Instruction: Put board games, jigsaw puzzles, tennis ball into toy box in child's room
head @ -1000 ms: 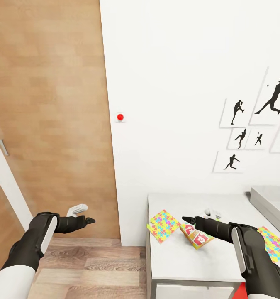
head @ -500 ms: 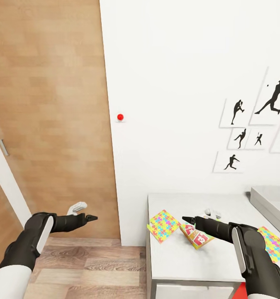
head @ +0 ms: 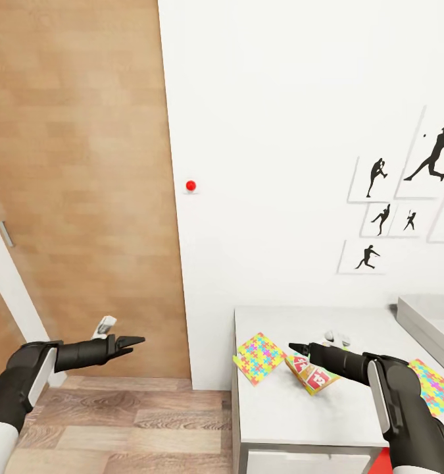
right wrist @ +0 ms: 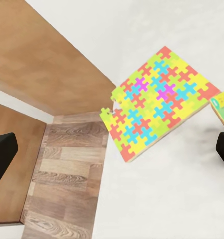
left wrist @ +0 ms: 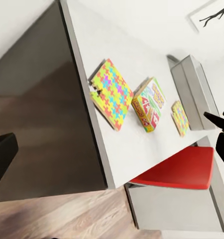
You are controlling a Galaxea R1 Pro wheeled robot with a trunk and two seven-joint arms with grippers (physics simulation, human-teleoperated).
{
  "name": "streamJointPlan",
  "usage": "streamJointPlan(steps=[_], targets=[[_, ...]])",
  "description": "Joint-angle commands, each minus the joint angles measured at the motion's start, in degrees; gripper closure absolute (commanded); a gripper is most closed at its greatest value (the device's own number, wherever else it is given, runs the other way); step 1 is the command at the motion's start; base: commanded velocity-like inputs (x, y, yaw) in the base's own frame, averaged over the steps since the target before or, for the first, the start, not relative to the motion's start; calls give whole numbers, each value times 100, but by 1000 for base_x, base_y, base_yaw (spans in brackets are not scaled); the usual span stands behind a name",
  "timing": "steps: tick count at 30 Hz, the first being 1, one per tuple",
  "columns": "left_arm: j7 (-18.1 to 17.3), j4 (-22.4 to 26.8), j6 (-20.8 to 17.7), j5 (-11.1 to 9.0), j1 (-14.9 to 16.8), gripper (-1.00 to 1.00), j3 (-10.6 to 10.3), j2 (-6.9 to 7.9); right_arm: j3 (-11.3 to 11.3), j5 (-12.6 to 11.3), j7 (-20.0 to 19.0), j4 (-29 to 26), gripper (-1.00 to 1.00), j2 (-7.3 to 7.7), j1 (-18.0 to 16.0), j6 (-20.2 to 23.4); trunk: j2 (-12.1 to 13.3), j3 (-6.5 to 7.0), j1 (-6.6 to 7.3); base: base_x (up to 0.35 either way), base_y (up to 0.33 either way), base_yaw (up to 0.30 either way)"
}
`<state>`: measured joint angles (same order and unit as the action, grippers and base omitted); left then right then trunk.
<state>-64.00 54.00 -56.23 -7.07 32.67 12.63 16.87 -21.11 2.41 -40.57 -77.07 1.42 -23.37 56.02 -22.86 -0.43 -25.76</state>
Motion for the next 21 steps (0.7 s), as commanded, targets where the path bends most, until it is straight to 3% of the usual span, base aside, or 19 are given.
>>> streamJointPlan(steps=[1, 14, 18, 21], targets=[[-15, -2, -27, -6, 2, -100, 2, 0, -8, 26, -37, -3, -100, -3, -3, 22, -6, -5, -3, 22, 30, 0], [-7, -4, -20, 4, 2, -100, 2, -16, -8, 29, -52, -1, -100, -2, -4, -14, -6, -5, -3, 81, 87, 0], [3, 23, -20, 4, 2, -100, -34, -147, 35, -31, -2, -131, -100, -132, 8, -95, -6, -5, -3, 0, 0, 0], [2, 23, -20, 4, 2, -100, -34, -184, 34, -31, -1, -205, -100, -133, 11, -84, -6, -5, -3, 0, 0, 0]])
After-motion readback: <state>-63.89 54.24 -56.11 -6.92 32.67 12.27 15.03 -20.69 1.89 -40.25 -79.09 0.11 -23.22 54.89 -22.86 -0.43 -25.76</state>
